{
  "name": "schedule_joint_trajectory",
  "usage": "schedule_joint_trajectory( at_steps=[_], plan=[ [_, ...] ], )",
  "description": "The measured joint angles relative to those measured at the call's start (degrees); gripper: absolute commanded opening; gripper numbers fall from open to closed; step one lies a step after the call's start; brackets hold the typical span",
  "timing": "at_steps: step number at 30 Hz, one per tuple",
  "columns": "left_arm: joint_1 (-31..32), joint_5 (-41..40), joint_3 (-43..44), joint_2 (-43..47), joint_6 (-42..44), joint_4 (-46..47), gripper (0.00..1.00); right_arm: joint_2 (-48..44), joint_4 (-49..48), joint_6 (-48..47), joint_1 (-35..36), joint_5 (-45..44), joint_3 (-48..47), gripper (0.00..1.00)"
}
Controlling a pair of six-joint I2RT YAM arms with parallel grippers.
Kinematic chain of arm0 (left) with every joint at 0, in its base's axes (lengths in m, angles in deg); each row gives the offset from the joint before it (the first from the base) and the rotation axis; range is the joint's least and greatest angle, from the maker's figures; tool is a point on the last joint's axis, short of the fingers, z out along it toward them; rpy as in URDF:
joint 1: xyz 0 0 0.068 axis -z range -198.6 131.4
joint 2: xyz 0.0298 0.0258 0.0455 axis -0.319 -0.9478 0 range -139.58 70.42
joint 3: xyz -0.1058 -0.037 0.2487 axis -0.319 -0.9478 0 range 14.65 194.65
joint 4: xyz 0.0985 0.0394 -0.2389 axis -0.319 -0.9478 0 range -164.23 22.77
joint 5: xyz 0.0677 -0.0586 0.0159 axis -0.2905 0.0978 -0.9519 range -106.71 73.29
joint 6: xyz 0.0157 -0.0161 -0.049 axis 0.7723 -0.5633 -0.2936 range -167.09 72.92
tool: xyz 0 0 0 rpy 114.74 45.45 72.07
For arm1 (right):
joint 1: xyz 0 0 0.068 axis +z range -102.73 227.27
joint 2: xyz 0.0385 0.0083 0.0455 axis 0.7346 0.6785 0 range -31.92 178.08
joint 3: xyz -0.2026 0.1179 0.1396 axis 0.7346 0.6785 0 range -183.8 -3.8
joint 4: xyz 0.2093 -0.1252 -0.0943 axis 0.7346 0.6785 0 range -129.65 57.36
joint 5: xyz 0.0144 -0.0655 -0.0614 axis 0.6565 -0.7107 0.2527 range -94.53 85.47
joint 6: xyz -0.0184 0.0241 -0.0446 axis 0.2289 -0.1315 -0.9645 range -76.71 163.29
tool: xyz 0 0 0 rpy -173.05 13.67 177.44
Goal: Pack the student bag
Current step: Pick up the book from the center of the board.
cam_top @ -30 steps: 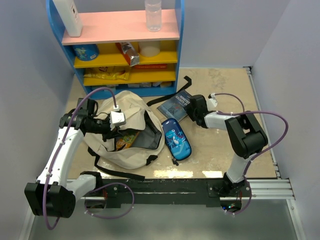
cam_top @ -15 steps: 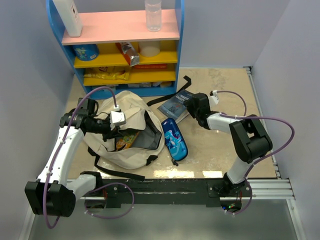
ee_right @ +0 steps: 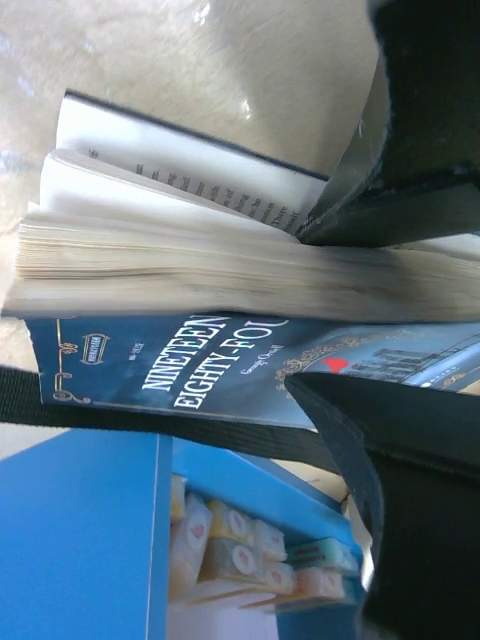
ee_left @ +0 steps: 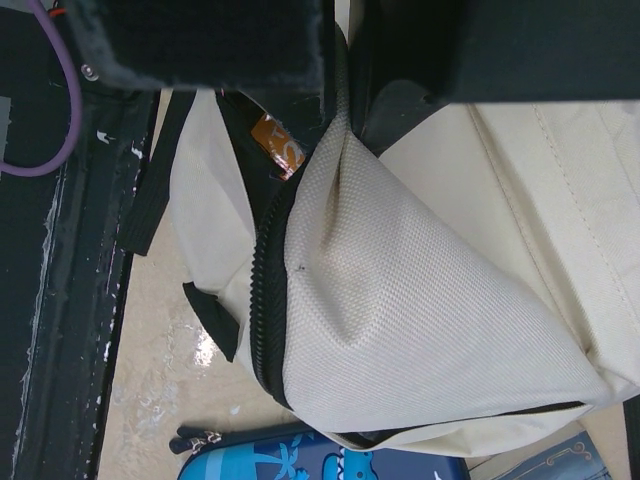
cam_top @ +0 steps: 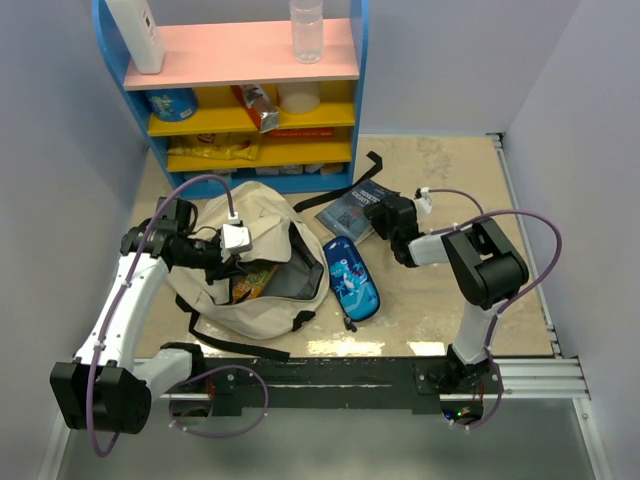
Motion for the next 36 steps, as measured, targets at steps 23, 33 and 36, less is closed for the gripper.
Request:
schedule_joint_trajectory(
  at_steps=[23,33,36],
  plan=[
    [0.0,0.0,-0.2,0.0,0.2,-0.1,0.00,-16.2,10.4,-8.3,-0.4,-0.3,-2.4,0.00],
    [0.0,0.0,-0.2,0.0,0.0,-0.1,0.00,-31.3,18.6,-14.6,-2.1,2.3,-10.6,0.00],
    [0.0,0.0,-0.2,0.0,-0.2,0.2,0.00,-36.1,23.5,-13.9,-2.3,6.3,-10.7,0.00]
  ],
)
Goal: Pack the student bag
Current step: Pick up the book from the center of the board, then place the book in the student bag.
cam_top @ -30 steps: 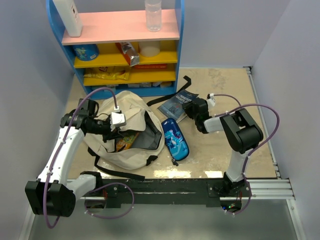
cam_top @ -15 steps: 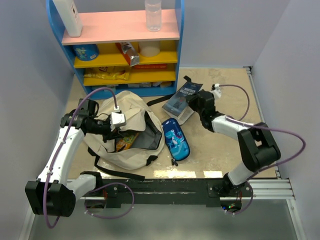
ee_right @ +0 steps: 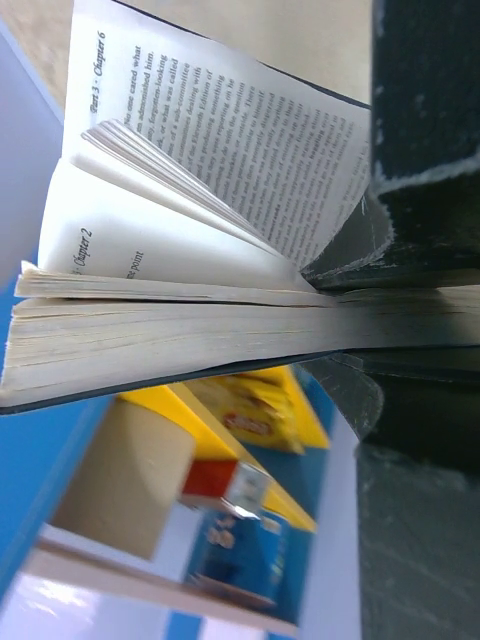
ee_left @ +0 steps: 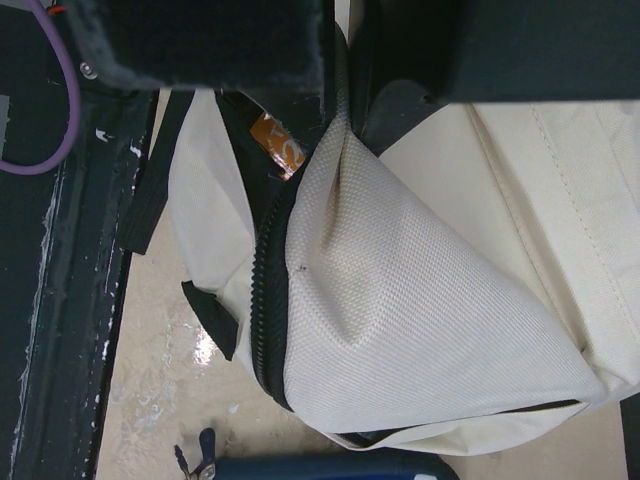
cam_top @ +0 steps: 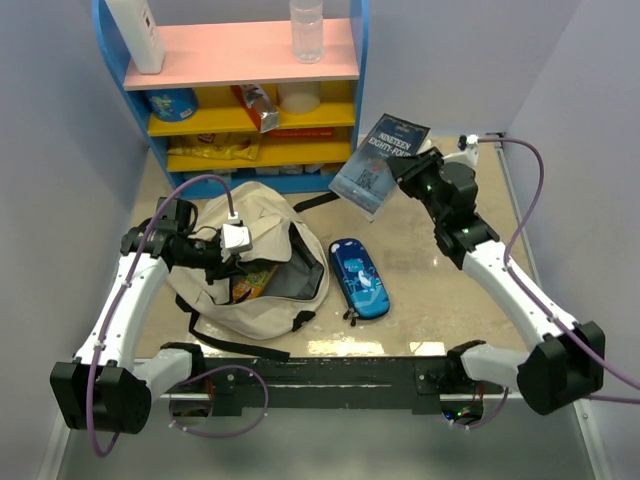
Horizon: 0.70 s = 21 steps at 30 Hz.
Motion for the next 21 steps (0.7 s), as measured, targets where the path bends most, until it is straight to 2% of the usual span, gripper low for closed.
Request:
schedule_joint_trajectory(
  at_steps=[3,11,16,21],
  plan=[
    [0.0,0.0,0.0,0.0,-0.5,0.4,0.00,-5.2,4.1,1.7,0.0,4.3,1.4,0.00],
    [0.0,0.0,0.0,0.3,-2.8,1.4,0.00,-18.9,13.4,8.2,0.7,18.7,12.9,0.00],
    [0.0,-0.1,0.0,0.8,-4.6,2.6,0.00,-21.5,20.3,9.3,3.0,25.7,15.7,0.00],
    [0.0,-0.1,0.0,1.0,-7.1,4.1,0.00,-21.2,21.2,10.7,8.5,28.5,16.5,0.00]
  ],
)
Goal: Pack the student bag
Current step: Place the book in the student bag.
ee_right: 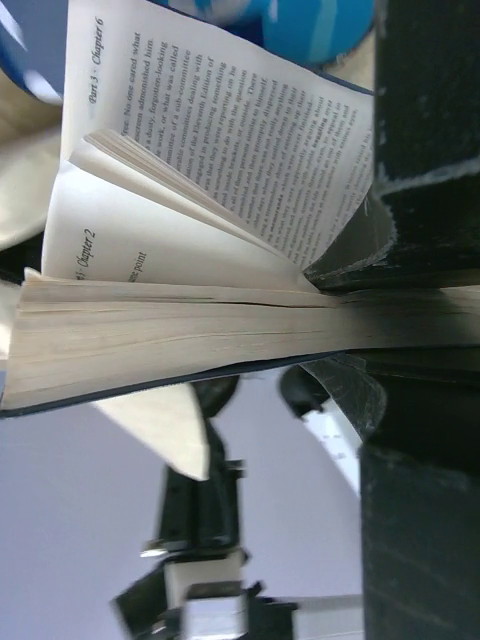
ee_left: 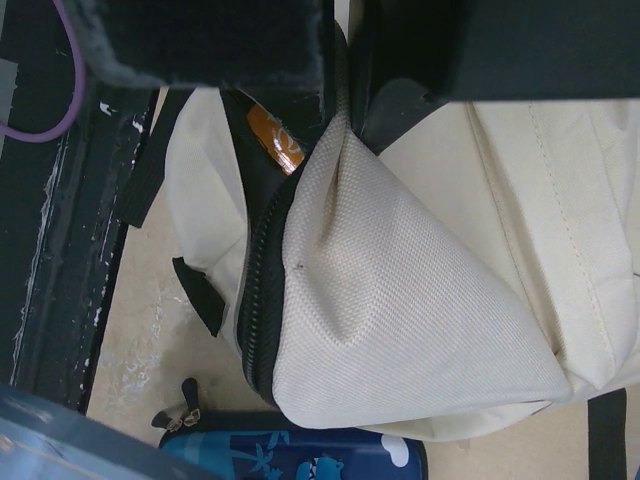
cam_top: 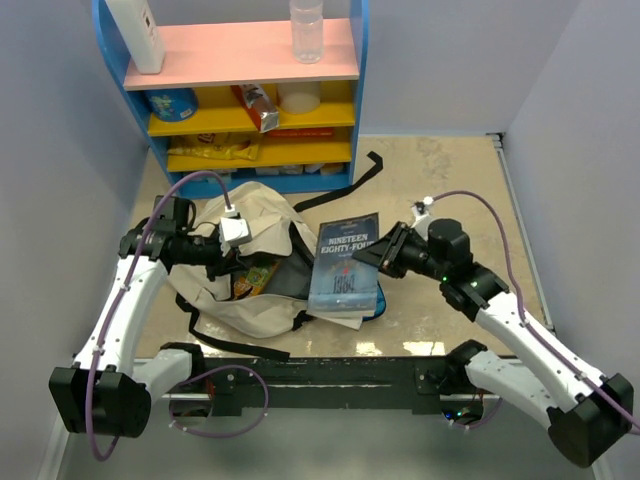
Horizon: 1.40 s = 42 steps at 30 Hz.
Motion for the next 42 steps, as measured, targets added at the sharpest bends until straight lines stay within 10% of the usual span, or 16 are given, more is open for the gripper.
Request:
schedule_joint_trajectory(
  at_steps=[10,42],
  plan=[
    [0.0,-0.2,0.0,0.7,-1.9,1.1,0.00,15.6,-10.2,4.5,16.7,2.1,2.1,0.00],
    [0.0,-0.4,1.6,-0.7,4.8,-4.1,0.01,47.4,-34.8,11.3,22.6,-24.2,-11.8,0.00]
  ],
)
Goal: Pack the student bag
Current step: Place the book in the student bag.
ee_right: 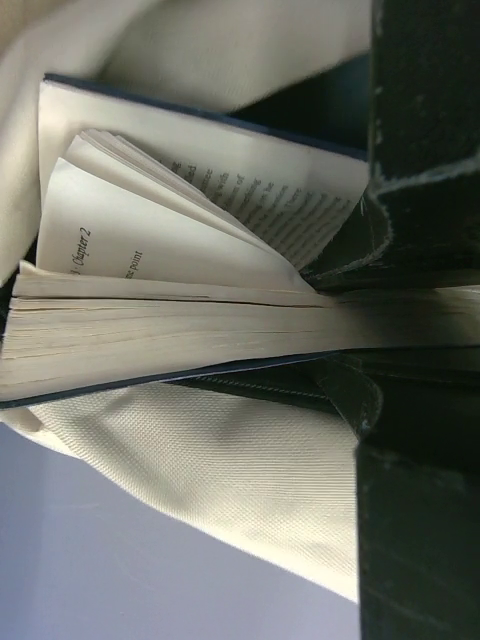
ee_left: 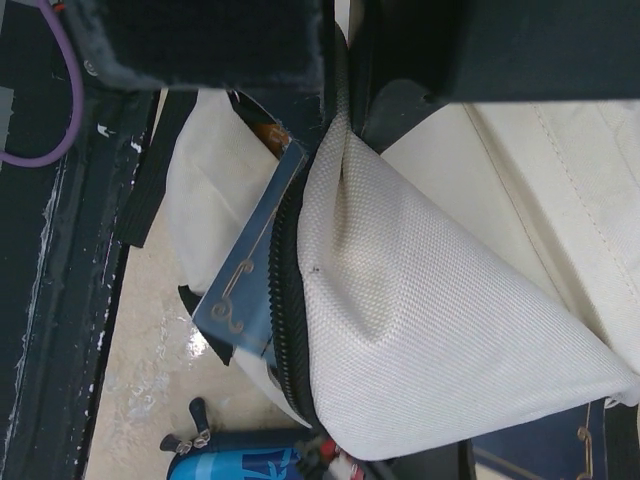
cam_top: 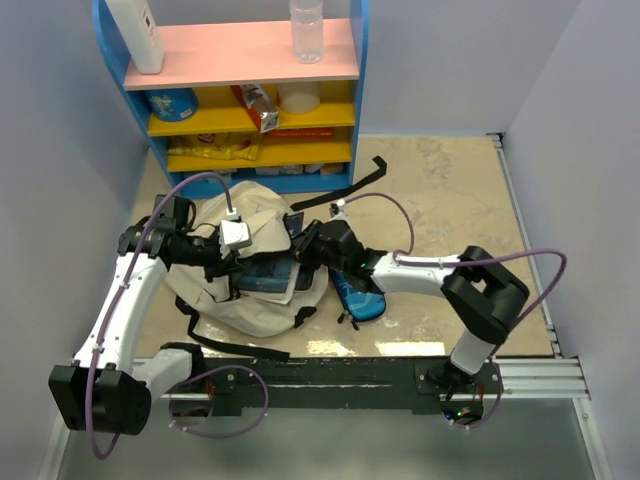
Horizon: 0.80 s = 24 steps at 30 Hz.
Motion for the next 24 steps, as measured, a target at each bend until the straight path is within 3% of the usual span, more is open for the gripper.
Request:
schedule_joint_trajectory(
  at_steps=[10,13,14,19,24],
  plan=[
    [0.0,0.3,0.0,0.0,1.0,-0.8,0.02,5.5,-2.1,-3.9,5.2,-10.1,-5.7,0.00],
    [0.0,0.5,0.0,0.0,1.0,-0.8,0.03,6.2,-1.1,-5.7,6.5,-13.8,-7.6,0.14],
    [0.0,0.5,0.0,0.0,1.0,-0.8,0.03,6.9,-1.0,-6.4,7.0,-15.1,-8.6,0.27],
    [0.0,0.1,0.6,-0.3,1.0,-0.8,0.03,12.7,-0.4,-9.3,9.2,-19.0,-15.5,0.52],
    [0.0,-0.2,0.8,-0.3,1.2,-1.0,0.03,13.4,2.3,-10.7,10.0,-19.3,-16.7,0.67]
  ],
)
